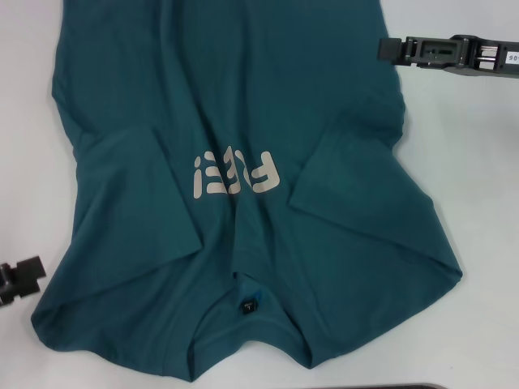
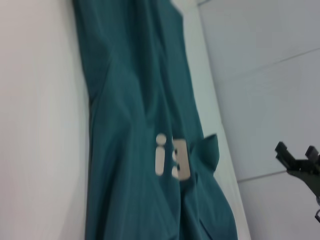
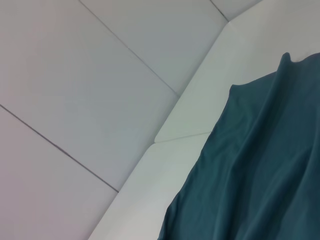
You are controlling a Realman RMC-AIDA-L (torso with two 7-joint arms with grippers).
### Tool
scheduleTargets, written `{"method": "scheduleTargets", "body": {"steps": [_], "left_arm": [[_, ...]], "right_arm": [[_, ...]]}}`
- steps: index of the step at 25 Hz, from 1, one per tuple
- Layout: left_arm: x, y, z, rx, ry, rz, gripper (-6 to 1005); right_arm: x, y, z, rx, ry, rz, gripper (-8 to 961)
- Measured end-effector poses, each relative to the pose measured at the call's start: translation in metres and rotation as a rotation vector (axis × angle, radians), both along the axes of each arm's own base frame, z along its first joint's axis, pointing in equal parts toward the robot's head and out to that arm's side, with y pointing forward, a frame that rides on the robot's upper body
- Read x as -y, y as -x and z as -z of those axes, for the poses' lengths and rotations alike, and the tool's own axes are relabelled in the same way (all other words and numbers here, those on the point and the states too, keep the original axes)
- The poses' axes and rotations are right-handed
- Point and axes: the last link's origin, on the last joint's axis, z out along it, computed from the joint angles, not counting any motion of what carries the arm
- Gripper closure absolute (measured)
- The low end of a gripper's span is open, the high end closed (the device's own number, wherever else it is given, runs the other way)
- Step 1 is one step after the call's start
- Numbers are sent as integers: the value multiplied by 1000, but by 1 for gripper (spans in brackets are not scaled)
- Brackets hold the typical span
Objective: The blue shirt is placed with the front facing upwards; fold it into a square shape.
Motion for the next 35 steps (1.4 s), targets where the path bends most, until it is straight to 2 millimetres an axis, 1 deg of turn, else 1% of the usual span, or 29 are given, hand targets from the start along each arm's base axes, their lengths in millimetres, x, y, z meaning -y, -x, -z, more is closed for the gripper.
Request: {"method": "scheduleTargets", "body": {"steps": [5, 8, 11, 13, 16, 21, 26, 31, 35], "left_arm": [[-10, -6, 3, 19, -147, 61, 65], [-15, -11, 4, 46, -173, 87, 65], [-19, -19, -1, 92, -192, 139, 66], [-20, -21, -4, 111, -174, 129, 66], [-21, -11, -3, 100, -82, 9, 66], [-9, -3, -7, 81, -7, -58, 67], [-1, 6, -1, 25, 99, -136, 68], [0, 7, 0, 21, 121, -154, 69], [2, 12, -3, -3, 109, -184, 69]], "right_arm": [[-1, -2, 0, -3, -10, 13, 215], [-2, -2, 0, -4, -14, 14, 215], [-3, -1, -1, -7, -18, 15, 215], [-3, -1, -1, -10, -20, 17, 215], [-3, -1, -1, -11, -21, 17, 215], [-4, -1, -2, -8, -21, 19, 216], [-5, -1, -3, -1, -20, 21, 216], [-5, -2, -2, -1, -22, 24, 216], [-4, -3, -2, -3, -22, 29, 216]]}}
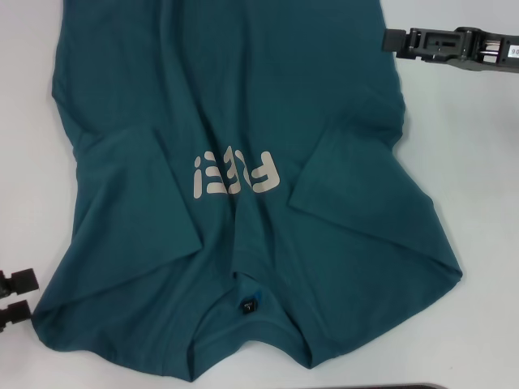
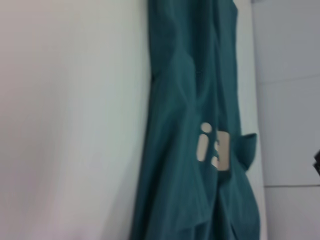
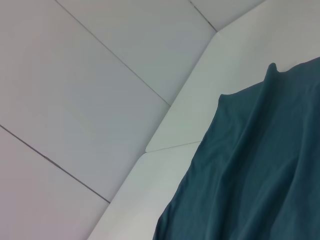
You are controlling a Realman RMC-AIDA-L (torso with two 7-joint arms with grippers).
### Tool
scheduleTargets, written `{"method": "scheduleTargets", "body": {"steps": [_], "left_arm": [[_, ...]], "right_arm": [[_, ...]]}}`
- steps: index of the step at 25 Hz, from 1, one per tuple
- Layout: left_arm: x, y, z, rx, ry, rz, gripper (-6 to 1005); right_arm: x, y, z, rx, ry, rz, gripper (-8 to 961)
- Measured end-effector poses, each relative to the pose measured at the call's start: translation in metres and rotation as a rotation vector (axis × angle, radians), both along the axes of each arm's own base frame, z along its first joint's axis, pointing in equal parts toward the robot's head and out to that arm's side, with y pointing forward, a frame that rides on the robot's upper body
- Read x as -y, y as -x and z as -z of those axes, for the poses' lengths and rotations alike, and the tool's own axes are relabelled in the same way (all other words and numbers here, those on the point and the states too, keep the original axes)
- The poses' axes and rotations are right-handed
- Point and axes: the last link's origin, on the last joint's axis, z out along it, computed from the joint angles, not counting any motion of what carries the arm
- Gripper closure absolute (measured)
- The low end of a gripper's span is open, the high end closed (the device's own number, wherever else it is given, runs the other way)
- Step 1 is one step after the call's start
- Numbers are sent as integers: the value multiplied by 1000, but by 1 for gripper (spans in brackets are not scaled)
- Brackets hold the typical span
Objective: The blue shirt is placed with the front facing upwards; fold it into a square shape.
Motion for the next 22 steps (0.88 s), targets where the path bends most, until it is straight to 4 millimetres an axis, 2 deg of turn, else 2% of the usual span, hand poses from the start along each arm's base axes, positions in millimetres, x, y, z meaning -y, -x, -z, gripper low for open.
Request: {"method": "scheduleTargets", "body": {"steps": [10, 22], "left_arm": [[-1, 5, -1, -35, -14, -14, 71], [0, 5, 2, -74, -37, 61, 73]], "right_arm": [[1, 0, 1, -4, 0, 2, 216], [1, -1, 0, -4, -3, 2, 217]]}}
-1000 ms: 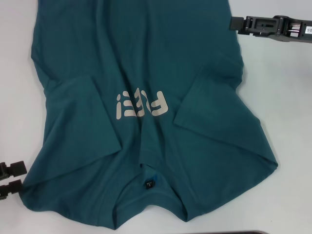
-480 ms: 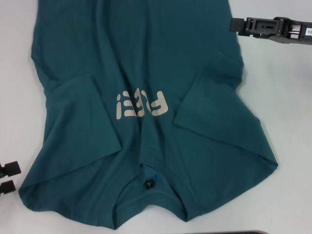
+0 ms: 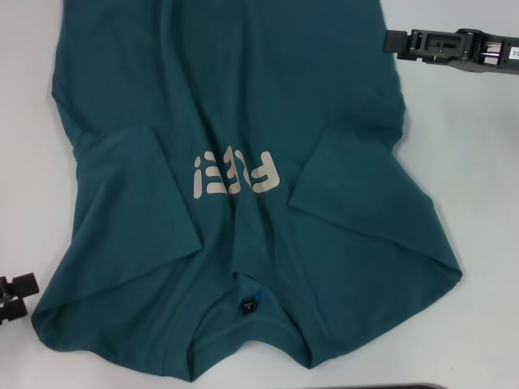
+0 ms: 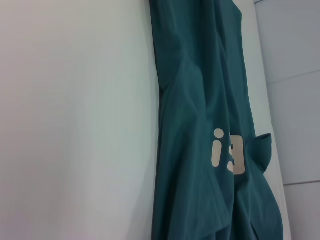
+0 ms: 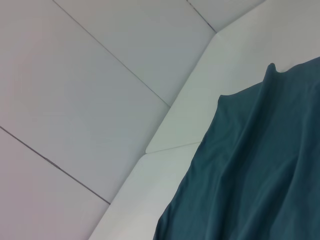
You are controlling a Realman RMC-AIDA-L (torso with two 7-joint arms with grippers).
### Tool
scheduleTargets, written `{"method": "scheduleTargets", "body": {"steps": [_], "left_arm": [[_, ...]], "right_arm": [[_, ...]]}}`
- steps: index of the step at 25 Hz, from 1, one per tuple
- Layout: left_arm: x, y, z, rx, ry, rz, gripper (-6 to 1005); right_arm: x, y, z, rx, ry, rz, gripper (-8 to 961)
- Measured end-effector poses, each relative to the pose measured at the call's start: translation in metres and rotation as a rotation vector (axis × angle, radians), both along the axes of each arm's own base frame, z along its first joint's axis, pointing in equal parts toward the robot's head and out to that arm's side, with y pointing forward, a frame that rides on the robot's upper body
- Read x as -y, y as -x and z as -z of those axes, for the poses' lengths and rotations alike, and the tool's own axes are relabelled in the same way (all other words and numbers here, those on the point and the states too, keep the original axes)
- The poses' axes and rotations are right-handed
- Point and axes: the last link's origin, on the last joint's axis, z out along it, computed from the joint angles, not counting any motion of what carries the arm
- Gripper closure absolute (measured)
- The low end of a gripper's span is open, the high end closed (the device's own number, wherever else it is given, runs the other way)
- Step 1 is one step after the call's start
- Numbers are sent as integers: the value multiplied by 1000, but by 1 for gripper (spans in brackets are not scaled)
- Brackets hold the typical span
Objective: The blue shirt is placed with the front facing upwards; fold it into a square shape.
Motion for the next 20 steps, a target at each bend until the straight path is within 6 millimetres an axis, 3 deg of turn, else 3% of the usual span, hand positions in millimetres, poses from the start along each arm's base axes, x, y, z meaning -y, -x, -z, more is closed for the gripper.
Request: {"method": "scheduleTargets", "body": {"steps": [20], "left_arm": [[-1, 2, 8, -26, 27, -4, 76]], "right_arm": [[0, 0, -2, -4, -11, -7, 217]]}}
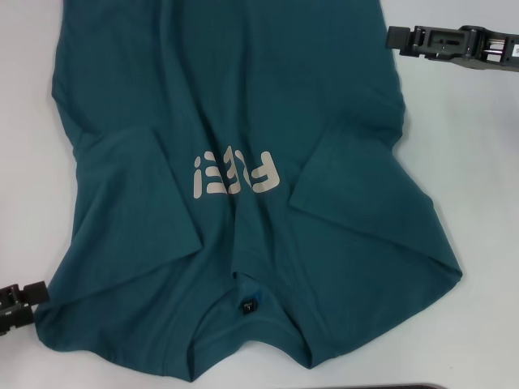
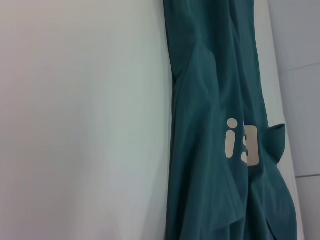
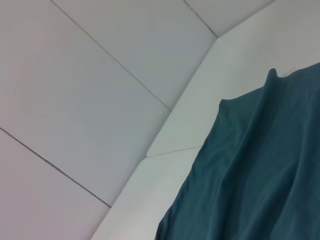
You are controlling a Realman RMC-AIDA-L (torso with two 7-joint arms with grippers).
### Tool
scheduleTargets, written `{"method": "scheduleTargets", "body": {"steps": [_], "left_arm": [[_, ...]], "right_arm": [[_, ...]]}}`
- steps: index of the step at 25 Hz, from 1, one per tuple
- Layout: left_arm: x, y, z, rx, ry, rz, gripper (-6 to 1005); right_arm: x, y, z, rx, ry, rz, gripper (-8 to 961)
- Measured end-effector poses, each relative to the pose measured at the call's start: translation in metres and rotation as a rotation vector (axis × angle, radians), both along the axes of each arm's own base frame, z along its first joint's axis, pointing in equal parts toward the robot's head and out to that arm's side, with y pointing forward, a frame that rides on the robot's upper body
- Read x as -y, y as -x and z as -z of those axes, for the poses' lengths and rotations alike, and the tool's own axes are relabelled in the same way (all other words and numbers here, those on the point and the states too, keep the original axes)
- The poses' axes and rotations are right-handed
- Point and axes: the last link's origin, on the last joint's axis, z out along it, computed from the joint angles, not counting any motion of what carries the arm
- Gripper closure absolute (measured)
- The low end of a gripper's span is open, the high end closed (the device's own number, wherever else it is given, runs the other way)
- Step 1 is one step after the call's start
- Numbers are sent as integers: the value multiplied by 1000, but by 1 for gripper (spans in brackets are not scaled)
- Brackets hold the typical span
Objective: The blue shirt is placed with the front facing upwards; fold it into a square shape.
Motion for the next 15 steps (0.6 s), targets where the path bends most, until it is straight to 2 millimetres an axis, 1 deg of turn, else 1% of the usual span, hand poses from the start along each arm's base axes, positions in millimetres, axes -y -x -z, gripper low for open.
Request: {"method": "scheduleTargets", "body": {"steps": [7, 15], "left_arm": [[-2, 0, -3, 0, -19, 0, 77], [-3, 0, -1, -7, -9, 4, 79]], "right_arm": [[0, 0, 0, 0, 1, -1, 218], [0, 0, 0, 0, 1, 0, 218]]}}
